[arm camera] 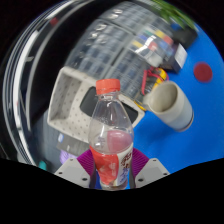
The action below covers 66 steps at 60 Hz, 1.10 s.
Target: Pour water
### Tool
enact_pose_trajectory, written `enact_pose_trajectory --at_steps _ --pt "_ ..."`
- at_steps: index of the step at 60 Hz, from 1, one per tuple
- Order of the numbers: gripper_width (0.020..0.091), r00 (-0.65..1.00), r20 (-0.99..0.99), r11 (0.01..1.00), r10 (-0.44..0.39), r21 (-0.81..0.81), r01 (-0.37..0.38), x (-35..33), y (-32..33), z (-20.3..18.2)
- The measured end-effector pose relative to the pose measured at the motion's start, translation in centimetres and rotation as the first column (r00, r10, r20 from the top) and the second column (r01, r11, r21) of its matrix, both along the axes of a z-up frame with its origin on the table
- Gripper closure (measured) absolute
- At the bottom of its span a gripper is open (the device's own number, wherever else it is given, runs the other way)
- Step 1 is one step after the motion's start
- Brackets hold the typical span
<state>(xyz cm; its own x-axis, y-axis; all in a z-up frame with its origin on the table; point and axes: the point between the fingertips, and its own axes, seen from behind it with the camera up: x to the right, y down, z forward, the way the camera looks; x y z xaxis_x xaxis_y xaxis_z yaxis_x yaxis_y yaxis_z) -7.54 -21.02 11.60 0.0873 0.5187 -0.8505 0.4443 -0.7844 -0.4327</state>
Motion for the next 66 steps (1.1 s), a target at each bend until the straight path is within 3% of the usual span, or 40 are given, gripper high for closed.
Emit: enact_pose_trajectory --at_steps 5,14,24,37,45,52,60,66 --pt "0.0648 0.997 0.063 0.981 -0.052 -0.184 0.063 -1.1 0.0 0.4" --pt "0.0647 0.987 0.135 0.918 -0.084 -0.374 0.129 -2.7 0.9 1.3" --pt "0.0647 0.970 0.225 0.750 -0.089 -0.626 0.214 -4.0 1.6 2.8" --pt "0.0646 0.961 0.264 0.648 -0.077 -0.719 0.249 -4.3 1.7 3.6" --pt "0.0649 0.966 0.250 0.692 -0.067 -0.686 0.226 -4.0 1.7 3.5" --pt "0.0649 0.980 0.192 0.790 -0.054 -0.592 0.159 -3.6 2.5 4.6" --pt "0.0646 0.997 0.064 0.953 -0.045 -0.297 0.062 -3.1 5.4 7.1" --pt "0.0649 0.997 -0.061 0.999 -0.038 -0.029 0.037 -3.7 9.4 10.2"
